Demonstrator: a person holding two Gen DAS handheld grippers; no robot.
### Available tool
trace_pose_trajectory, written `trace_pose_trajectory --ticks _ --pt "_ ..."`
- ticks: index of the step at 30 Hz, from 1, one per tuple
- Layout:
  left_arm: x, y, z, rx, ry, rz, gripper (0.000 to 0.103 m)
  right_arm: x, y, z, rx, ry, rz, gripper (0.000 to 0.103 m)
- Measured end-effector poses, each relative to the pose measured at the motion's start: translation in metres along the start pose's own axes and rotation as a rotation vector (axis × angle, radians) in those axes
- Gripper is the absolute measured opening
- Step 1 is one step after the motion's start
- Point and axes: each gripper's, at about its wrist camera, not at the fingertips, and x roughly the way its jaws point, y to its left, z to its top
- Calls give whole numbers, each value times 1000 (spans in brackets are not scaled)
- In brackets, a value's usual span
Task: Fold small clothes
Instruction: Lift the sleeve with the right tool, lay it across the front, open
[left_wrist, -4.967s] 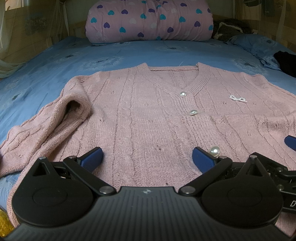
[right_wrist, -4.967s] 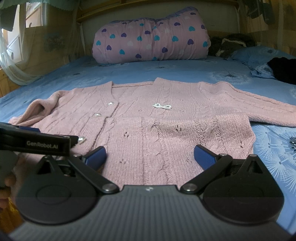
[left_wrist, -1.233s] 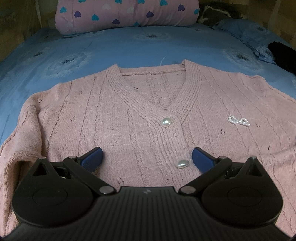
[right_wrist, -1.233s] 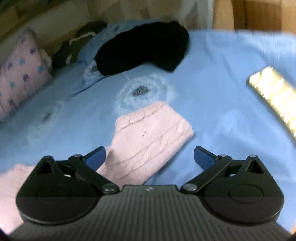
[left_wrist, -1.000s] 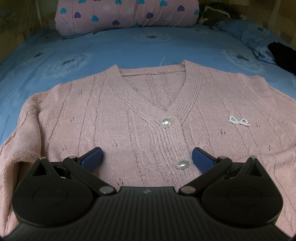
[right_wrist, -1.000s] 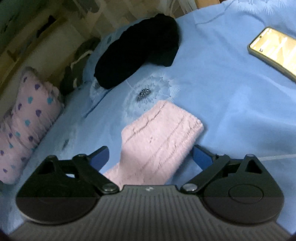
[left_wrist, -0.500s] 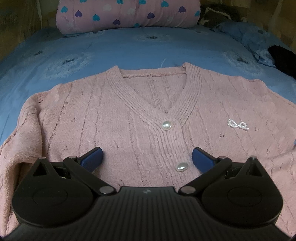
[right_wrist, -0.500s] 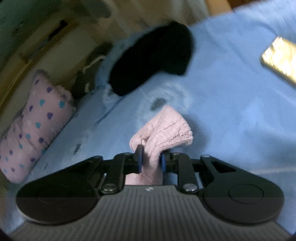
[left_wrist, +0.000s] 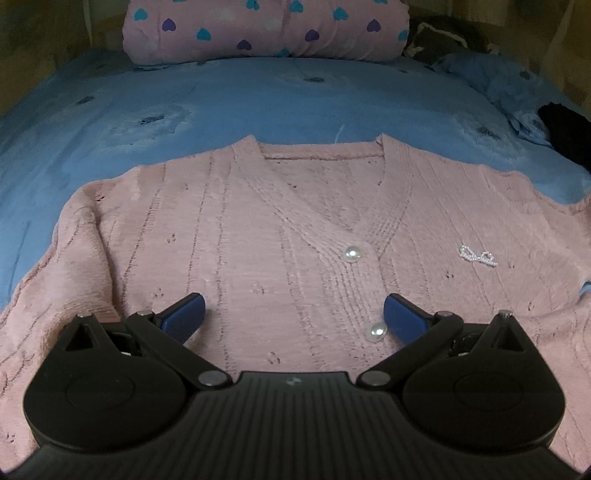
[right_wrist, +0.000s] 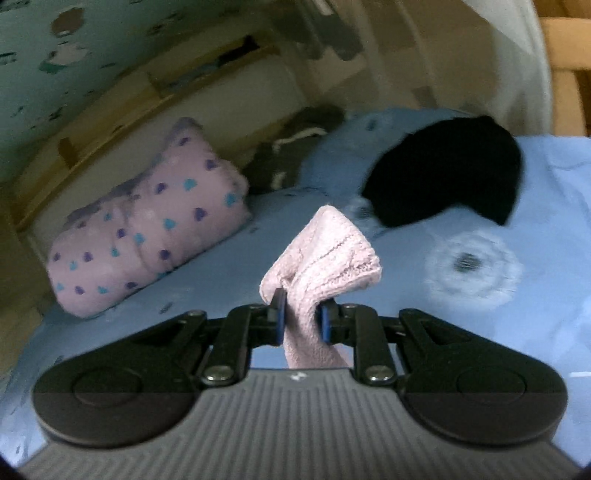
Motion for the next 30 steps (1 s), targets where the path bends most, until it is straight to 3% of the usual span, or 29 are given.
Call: trace_pose_trajectory --ticks 15,23,30 --pt "-10 20 1 -17 -16 42 103 -4 143 -16 -61 -9 254 18" --pt "-16 38 1 -57 -26 50 103 19 209 -70 -127 113 361 16" --pt "-14 46 -1 -62 -11 64 103 42 231 -132 -170 273 393 16"
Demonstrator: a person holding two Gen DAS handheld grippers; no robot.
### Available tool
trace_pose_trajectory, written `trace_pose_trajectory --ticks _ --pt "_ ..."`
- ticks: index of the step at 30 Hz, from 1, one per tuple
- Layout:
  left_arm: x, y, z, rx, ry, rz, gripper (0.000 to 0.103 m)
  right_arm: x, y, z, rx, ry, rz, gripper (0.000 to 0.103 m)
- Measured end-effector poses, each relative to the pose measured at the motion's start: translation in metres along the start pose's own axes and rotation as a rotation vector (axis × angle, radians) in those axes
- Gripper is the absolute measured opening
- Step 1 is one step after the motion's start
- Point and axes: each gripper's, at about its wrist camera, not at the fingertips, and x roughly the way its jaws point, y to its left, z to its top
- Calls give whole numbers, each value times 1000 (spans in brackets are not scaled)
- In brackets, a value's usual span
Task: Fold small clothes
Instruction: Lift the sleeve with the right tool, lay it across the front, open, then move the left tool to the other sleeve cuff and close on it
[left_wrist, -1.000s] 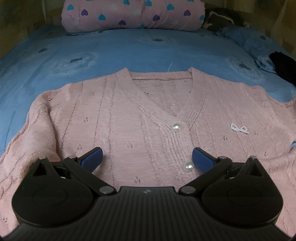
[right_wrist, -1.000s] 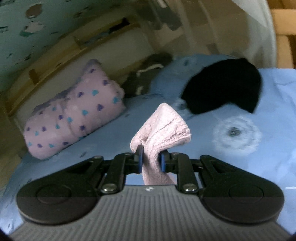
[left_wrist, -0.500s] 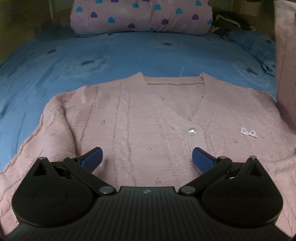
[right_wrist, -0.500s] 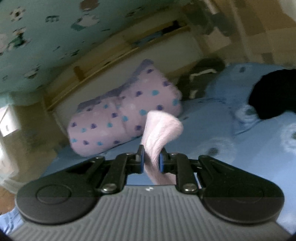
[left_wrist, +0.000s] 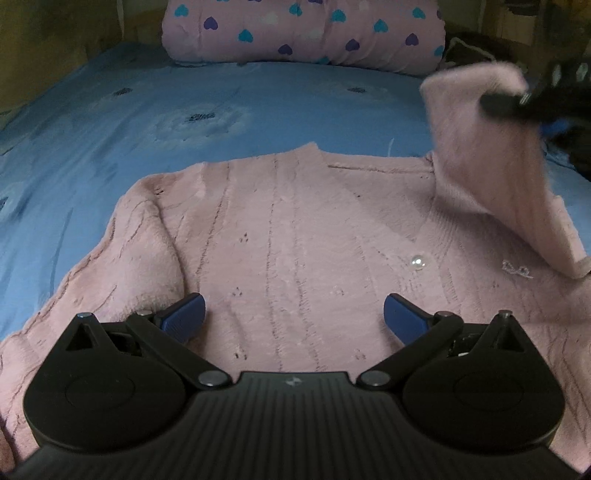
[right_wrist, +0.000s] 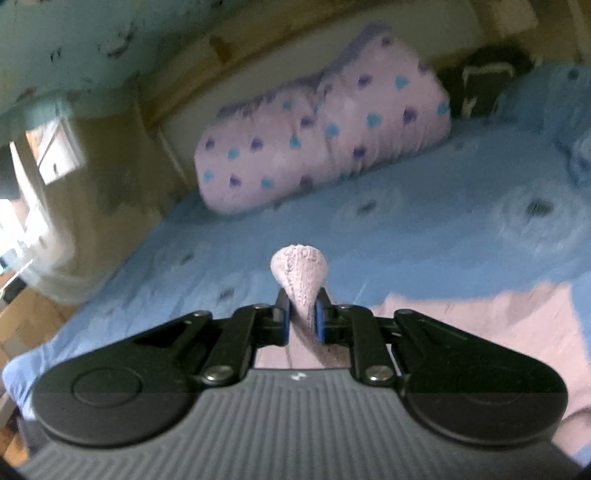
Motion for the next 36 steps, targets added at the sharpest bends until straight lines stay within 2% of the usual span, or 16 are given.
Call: trace_pose_trajectory --ticks 5,9,10,12,14,15,19,23,27,30,33,36 --pt "2 5 0 -14 7 15 103 25 2 -33 18 113 6 19" --pt "2 5 0 -18 4 14 103 32 0 -42 19 192 5 20" --pt "2 5 0 -14 4 16 103 30 -1 -42 18 199 20 23" --pt "2 1 -2 5 -12 15 103 25 -1 -39 9 212 43 38" --pt "1 -2 -3 21 -22 -6 103 15 -2 -35 -12 207 72 60" --pt "0 -3 -4 22 -23 -19 103 10 -3 -32 -26 197 85 61" --pt "-8 -7 -5 -4 -41 -68 103 -11 -15 -21 -102 157 85 62" --pt "-12 -17 2 -8 -40 -73 103 -23 -37 -12 -184 128 -8 62" --pt "-7 -29 11 10 -8 -85 103 -29 -68 -9 -220 137 -88 62" --pt "-1 -40 17 27 -24 -73 103 -36 -96 -8 -159 112 -104 62" --pt "8 -50 23 48 -12 -62 96 -40 -119 -1 -42 140 -120 62" --pt "20 -61 28 81 5 -53 93 -46 -125 7 -36 124 -91 63"
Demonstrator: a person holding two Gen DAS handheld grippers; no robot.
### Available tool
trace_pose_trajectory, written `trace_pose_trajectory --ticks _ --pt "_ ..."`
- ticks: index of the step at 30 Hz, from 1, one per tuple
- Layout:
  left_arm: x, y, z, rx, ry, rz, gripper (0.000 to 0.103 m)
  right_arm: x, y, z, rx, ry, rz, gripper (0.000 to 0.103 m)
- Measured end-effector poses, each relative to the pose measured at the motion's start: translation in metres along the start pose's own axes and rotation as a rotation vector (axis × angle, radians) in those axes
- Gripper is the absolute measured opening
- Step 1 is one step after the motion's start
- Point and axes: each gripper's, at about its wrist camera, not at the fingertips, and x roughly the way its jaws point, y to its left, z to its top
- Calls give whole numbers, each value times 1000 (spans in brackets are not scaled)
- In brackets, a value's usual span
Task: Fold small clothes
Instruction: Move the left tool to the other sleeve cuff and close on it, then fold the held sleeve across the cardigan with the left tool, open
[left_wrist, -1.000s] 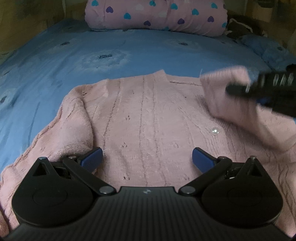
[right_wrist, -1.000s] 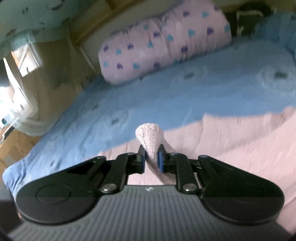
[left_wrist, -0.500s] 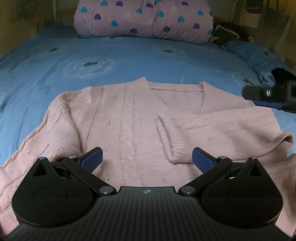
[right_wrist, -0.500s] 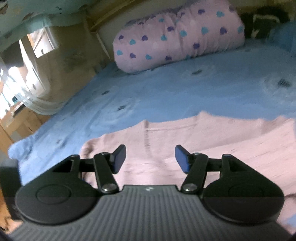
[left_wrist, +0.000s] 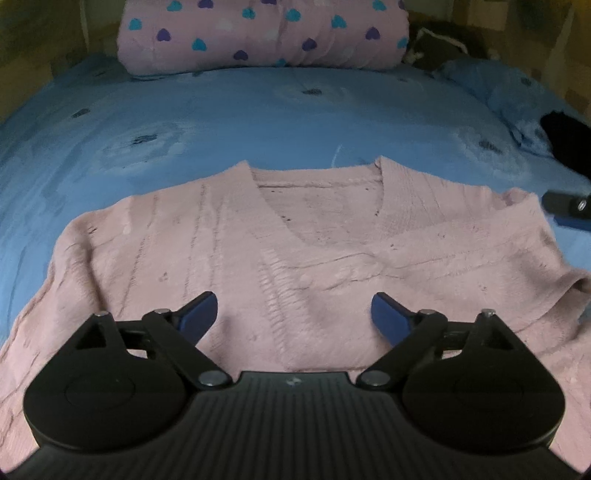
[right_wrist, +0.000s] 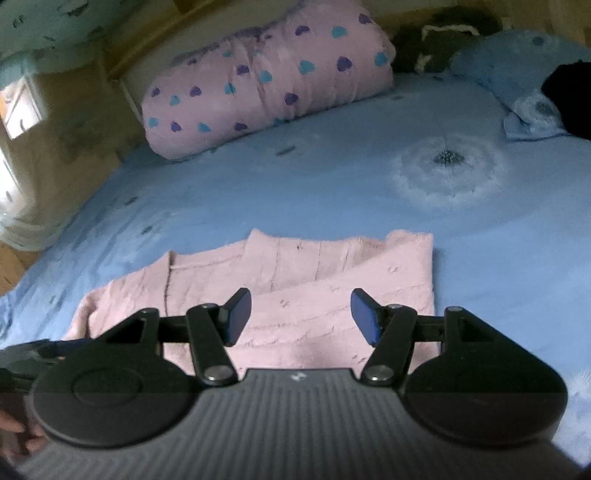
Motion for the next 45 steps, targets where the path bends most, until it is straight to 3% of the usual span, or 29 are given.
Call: trace_pose_trajectory --ticks 4,8,12,16,18,20,21,25,31,36,39,45 --pt "15 -14 3 36 0 48 93 2 -11 -1 79 9 -2 63" --pt "23 -16 8 8 1 58 93 7 -11 -4 71 25 -38 63" --pt "29 -14 9 -9 0 56 94 3 -13 0 77 4 -30 63" --pt "38 -7 3 -97 8 16 94 -1 -20 3 116 -22 -36 63" --pt "36 -9 0 -95 -15 14 87 -2 -24 5 130 -29 -41 63" --pt "31 -14 -3 -83 -37 -12 69 -3 -26 5 142 -36 -43 63" --pt "28 -16 -3 -77 -45 -13 64 -3 -27 6 146 -40 -43 63" --pt "13 -20 0 -71 -86 -57 18 -4 -27 6 150 -51 -42 63" --pt "-24 -13 21 -79 -185 -72 15 -7 -25 7 118 -73 -63 63" --pt "-55 2 43 -61 -279 -8 15 -7 -22 6 104 -76 -67 63" --pt "-53 21 47 -67 -263 57 15 -5 -20 5 89 -66 -70 63" --pt "-14 60 25 -115 -121 121 15 3 -16 1 58 -20 -85 63"
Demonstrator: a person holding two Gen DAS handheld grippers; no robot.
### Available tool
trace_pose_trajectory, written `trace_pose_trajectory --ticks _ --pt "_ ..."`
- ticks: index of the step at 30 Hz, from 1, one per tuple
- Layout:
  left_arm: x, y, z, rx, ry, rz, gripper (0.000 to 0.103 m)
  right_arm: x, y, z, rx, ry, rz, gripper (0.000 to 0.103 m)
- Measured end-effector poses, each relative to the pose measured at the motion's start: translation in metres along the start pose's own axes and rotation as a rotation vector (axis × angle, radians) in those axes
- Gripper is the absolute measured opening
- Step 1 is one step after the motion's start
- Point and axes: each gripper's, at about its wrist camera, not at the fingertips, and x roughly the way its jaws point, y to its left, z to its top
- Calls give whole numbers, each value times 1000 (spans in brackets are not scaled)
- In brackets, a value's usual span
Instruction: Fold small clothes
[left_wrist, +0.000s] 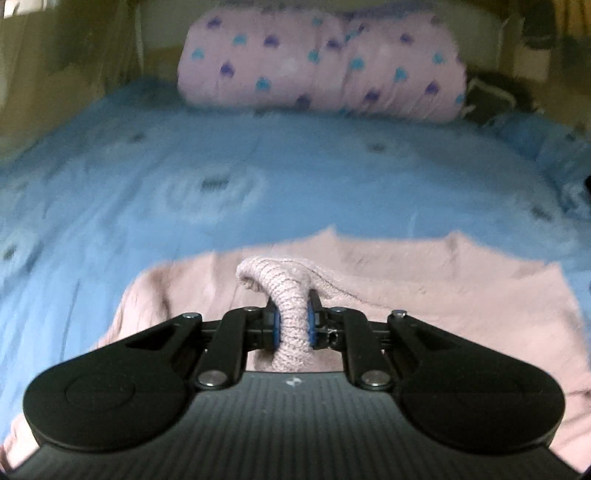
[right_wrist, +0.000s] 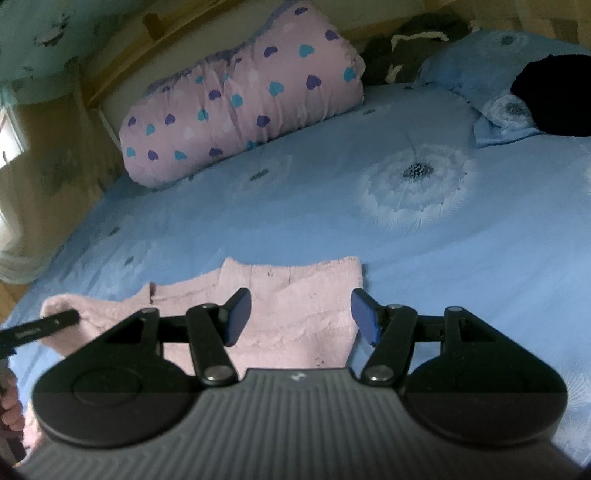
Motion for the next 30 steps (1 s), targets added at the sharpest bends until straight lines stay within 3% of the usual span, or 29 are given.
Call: trace_pose_trajectory --ticks 4,9,13,16,18,20,22,30 --pt "19 9 -21 25 52 42 16 13 5 -7 -29 68 -20 63" --pt "16 2 -28 87 23 82 16 29 6 -16 -30 163 -37 63" --pt "3 2 -27 99 -20 100 16 31 5 -18 -19 168 -37 63" --pt "10 3 -29 134 36 82 18 32 4 -17 -14 160 -44 63" --pt "12 1 -32 163 54 99 28 35 2 -17 -8 166 -50 62" --pt "5 -1 -33 187 29 135 55 37 0 -17 -2 162 -50 61" --pt "-4 -1 -31 198 2 147 70 38 -2 -14 14 149 -46 61" --pt "-42 -6 -11 183 -100 110 72 43 -16 -7 73 98 -65 62"
